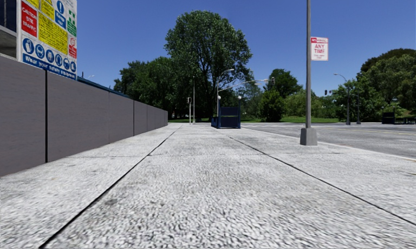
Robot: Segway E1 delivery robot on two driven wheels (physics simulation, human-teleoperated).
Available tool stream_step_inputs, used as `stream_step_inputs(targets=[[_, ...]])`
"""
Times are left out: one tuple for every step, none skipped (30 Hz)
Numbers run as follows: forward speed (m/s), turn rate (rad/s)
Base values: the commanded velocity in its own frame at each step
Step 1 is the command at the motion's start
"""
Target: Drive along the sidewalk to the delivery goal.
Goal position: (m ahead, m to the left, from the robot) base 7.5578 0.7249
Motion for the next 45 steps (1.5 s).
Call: stream_step_inputs(targets=[[1.70,0.01],[1.70,0.01],[1.70,0.01],[1.72,0.01],[1.73,0.01],[1.73,0.01],[1.74,0.01],[1.74,0.01],[1.74,0.01],[1.76,0.01],[1.77,0.01],[1.77,0.01],[1.77,0.01],[1.77,0.01],[1.77,0.01],[1.77,0.01],[1.77,0.01],[1.77,0.01],[1.77,0.01],[1.77,0.01],[1.77,0.01],[1.77,0.01],[1.77,0.01],[1.77,0.01],[1.77,0.01],[1.77,0.01],[1.77,0.01],[1.77,0.01],[1.77,0.01],[1.77,0.01],[1.77,0.01],[1.77,0.01],[1.77,0.01],[1.77,0.01],[1.77,0.01],[1.77,0.01],[1.77,0.01],[1.77,0.01],[1.78,0.01],[1.78,0.01],[1.78,0.01],[1.78,0.01],[1.78,0.01],[1.78,0.01],[1.78,0.01]])
